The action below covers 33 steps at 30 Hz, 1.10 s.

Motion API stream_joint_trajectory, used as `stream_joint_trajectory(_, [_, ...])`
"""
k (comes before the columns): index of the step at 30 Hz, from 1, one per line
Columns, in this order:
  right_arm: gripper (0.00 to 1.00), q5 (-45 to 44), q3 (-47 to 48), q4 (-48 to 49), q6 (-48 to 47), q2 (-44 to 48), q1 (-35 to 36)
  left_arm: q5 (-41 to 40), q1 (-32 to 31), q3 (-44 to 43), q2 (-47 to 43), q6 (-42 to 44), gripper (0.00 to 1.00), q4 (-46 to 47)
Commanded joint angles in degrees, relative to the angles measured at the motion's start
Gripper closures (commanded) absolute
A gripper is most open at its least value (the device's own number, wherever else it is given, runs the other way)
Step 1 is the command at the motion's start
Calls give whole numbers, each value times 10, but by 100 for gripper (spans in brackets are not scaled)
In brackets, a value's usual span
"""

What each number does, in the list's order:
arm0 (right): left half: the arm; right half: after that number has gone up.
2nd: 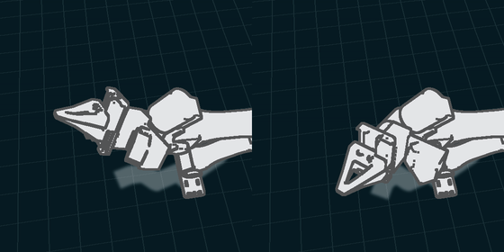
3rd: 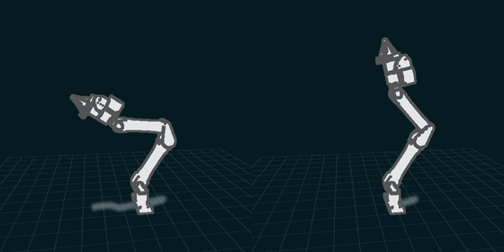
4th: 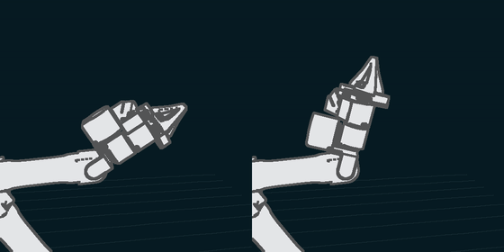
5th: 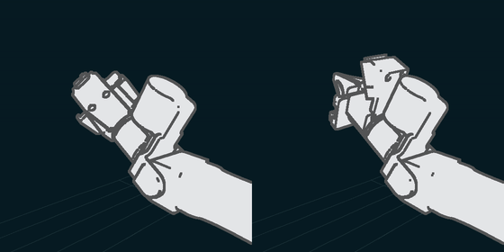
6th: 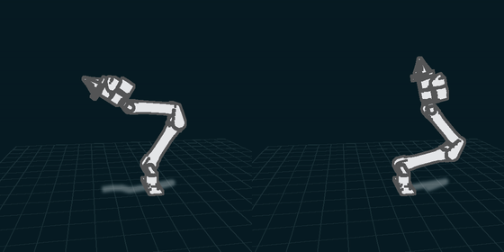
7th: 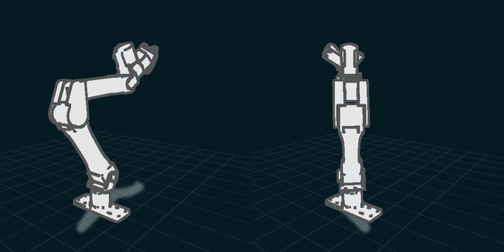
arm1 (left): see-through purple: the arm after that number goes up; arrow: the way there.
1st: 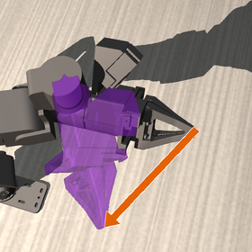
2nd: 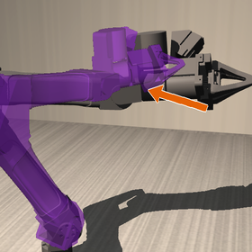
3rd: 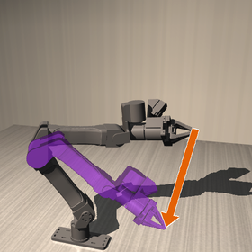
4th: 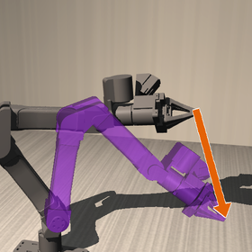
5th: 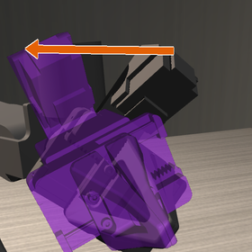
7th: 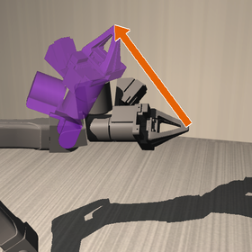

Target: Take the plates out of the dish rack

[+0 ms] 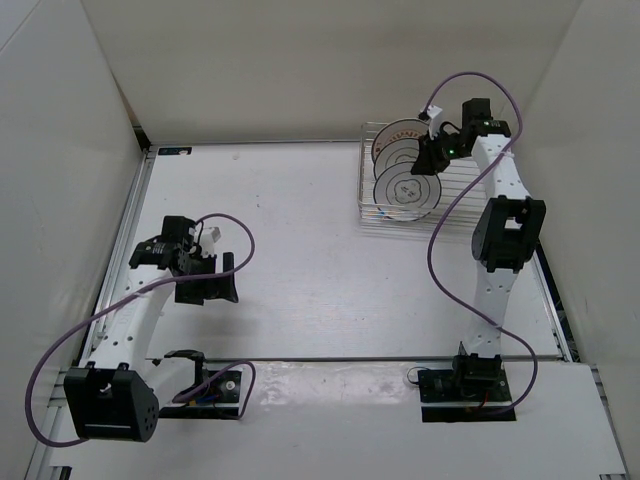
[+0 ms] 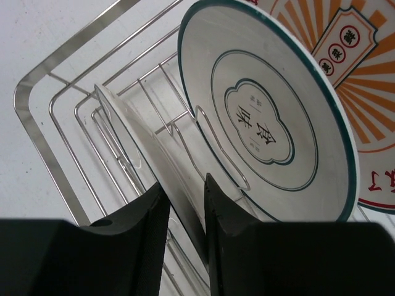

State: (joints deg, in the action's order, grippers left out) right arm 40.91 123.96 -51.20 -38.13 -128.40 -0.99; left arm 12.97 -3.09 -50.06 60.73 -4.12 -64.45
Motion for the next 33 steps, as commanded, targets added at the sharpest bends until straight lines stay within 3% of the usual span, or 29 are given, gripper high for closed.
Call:
stream_joint_trajectory(1, [71,-14,29,12,22,-12,-8,15,4,-21,3,0,0,2])
stream_joint_trajectory(9, [82,-14,47,17,27,-8,-16,24,11,-23,11,2,0,10])
stream_joint_trajectory(16, [100,3,57,22,24,3,-24,35,10,-21,15,-3,0,12])
stream_joint_trajectory(33, [100,1,55,34,43,65,-31,41,11,-5,-5,-18,0,22])
